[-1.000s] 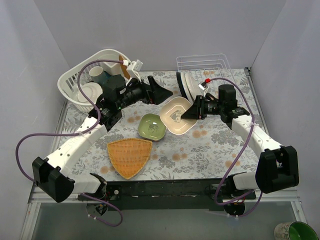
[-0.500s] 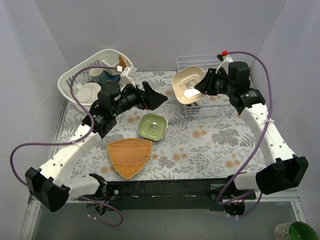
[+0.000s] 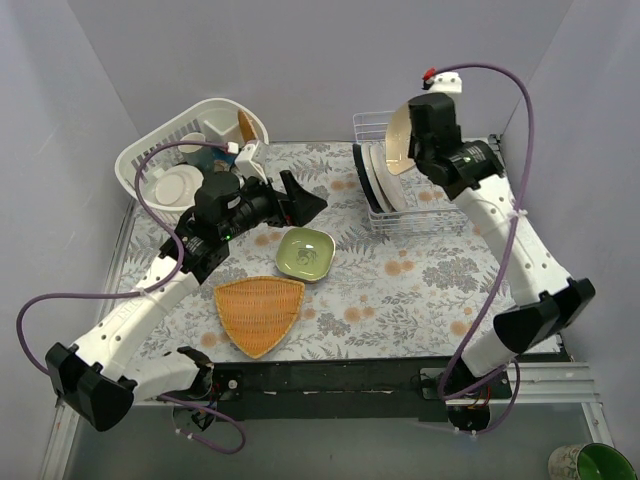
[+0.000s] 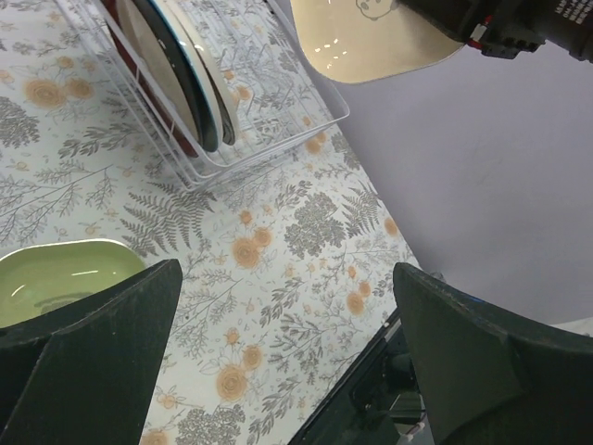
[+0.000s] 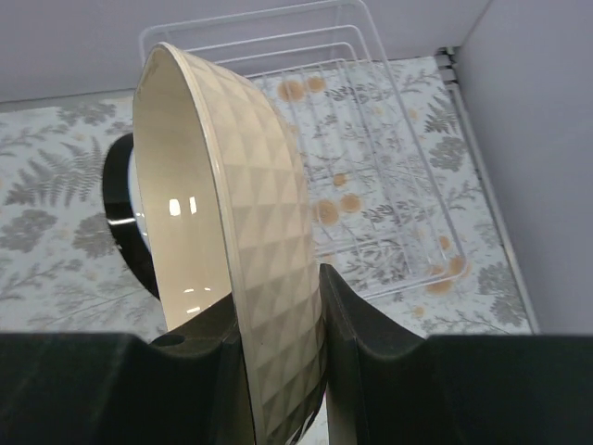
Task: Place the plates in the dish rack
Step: Insert the plate into the dish rack.
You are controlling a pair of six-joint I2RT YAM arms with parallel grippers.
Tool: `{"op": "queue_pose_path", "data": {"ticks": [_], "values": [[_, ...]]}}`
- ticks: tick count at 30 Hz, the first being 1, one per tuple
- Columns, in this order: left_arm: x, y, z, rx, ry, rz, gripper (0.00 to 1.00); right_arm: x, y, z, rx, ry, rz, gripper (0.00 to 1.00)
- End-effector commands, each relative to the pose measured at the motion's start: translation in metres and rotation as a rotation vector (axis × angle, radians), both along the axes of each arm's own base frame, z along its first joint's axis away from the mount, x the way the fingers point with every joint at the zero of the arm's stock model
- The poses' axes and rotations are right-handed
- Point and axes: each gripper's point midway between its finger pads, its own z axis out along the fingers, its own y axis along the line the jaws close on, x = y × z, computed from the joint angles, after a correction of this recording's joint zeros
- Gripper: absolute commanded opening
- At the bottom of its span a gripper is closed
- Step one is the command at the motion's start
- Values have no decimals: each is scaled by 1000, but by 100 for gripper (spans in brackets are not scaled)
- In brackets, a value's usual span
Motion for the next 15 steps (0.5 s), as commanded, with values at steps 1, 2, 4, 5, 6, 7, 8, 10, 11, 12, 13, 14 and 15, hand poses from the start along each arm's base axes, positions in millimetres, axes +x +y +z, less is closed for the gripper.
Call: {"op": "queue_pose_path", "data": {"ticks": [1,2,4,5,6,7,8,10,11,12,13,14,15], "values": [[-4,17,-1,33,-16,58,98,4,-17,6,-294,0,-215,1],[-4,18,-2,37,-18,62,98,2,-18,6,-352,4,-248,1],[-4,21,-4,56,-21,72,98,9,-15,-2,-409,21,-279,1],[-5,23,-4,61,-23,75,98,11,-17,-1,-435,15,-305,1],[-5,25,-4,72,-27,82,98,12,-18,-3,-466,20,-312,1],[-5,26,-4,76,-26,86,98,16,-19,-10,-506,35,-322,1],[-5,28,-5,81,-26,90,98,16,-22,-10,-543,33,-345,1],[-6,31,-6,82,-29,98,98,20,-23,-11,-596,29,-365,1],[-6,32,-7,83,-28,101,98,18,-27,-18,-635,37,-389,1],[-7,33,-7,83,-27,103,98,20,-27,-16,-634,19,-402,1],[-7,33,-9,82,-22,104,98,19,-29,-15,-667,25,-397,1],[-8,33,-9,83,-21,105,98,18,-31,-25,-708,41,-397,1],[-7,33,-11,84,-17,105,98,19,-31,-28,-721,40,-386,1]]}}
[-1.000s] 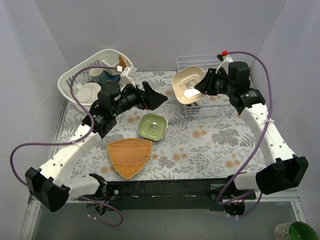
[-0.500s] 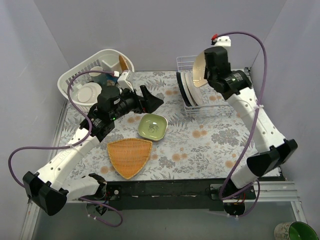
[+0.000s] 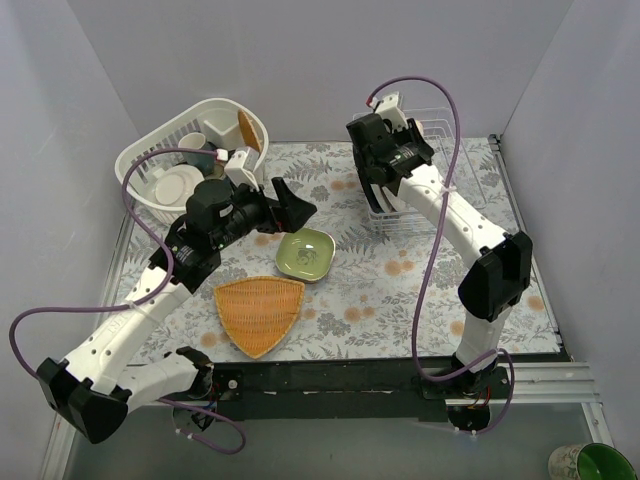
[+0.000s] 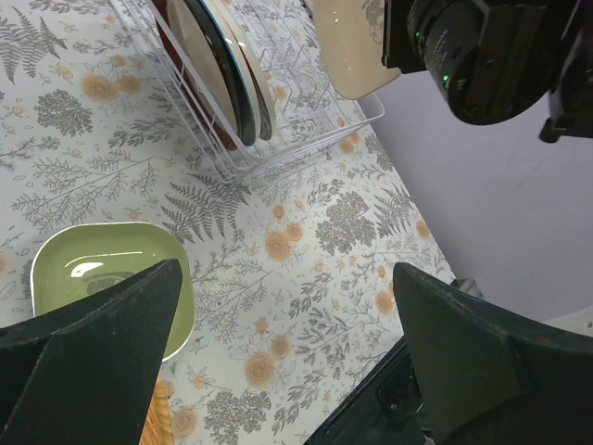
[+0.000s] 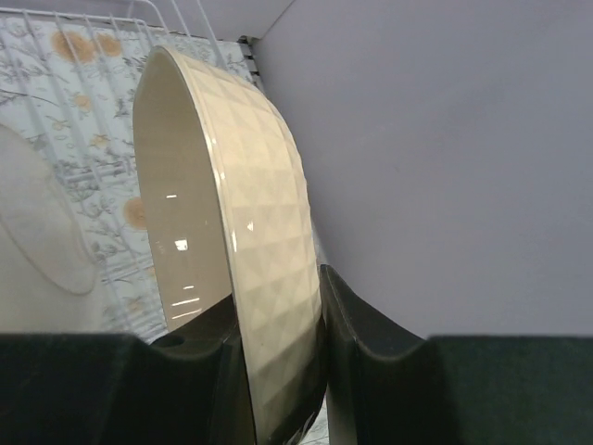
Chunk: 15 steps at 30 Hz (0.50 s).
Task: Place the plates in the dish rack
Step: Insert the plate into the dish rack.
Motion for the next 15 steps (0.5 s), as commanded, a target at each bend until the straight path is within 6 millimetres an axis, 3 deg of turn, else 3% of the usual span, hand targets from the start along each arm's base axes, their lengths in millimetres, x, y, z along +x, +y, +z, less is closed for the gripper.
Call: {"op": "queue_pose_path", "data": {"ticks": [1,15], "values": [[-1,9,-4,18,-5,27,98,-6,-19,34,-98,-119,-69,1],[2,8,-11,21,16,22,98,5,-6,-19,-110,-33,69,1]]}}
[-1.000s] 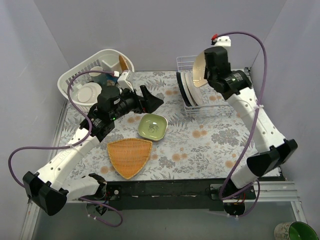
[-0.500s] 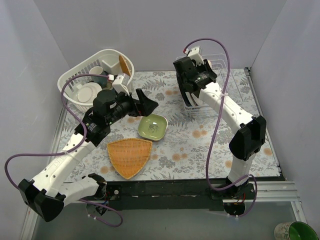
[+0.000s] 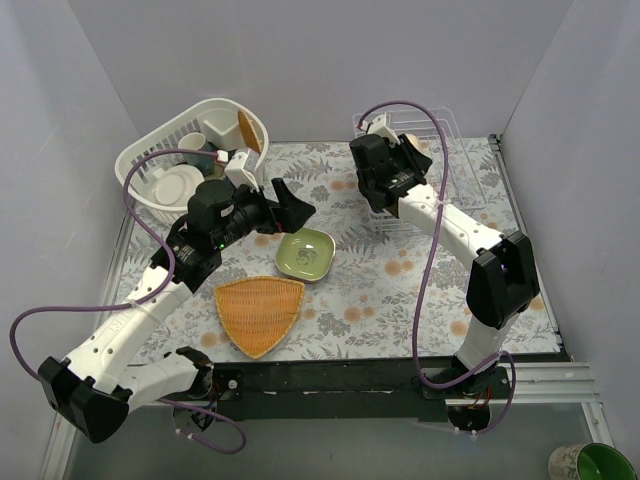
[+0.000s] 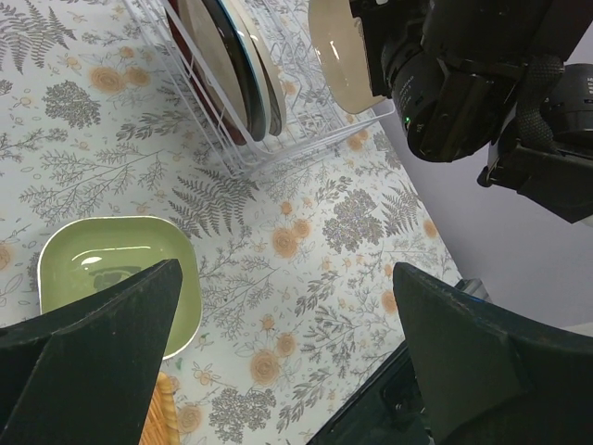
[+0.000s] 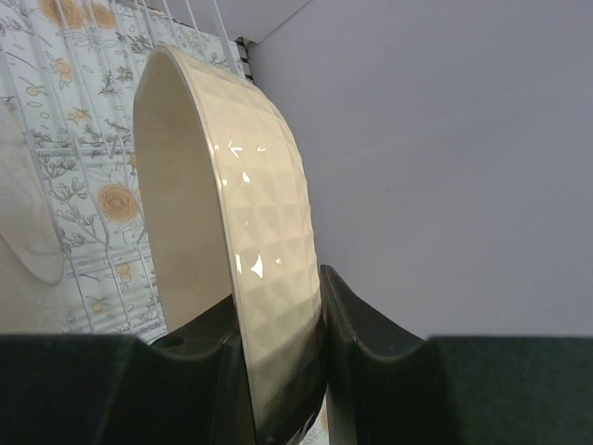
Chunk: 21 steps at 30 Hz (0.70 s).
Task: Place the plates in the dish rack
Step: Insert the plate into the dish rack.
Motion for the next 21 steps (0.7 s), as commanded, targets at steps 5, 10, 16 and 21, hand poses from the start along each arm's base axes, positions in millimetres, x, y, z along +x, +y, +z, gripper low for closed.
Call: {"op": "queue_pose_path", "data": {"ticks": [5,10,16,21], "values": [[-1,6,-6,13,7,13,98,12,9,1,67,-43,40,1],[-1,10,-10,19,12,23,98,20,15,-20,54,1,56,1],[0,11,-9,24,13,27,98,27,18,-40,63,34,70,1],[0,14,-9,25,15,36,98,35,15,-53,68,57,70,1]]}}
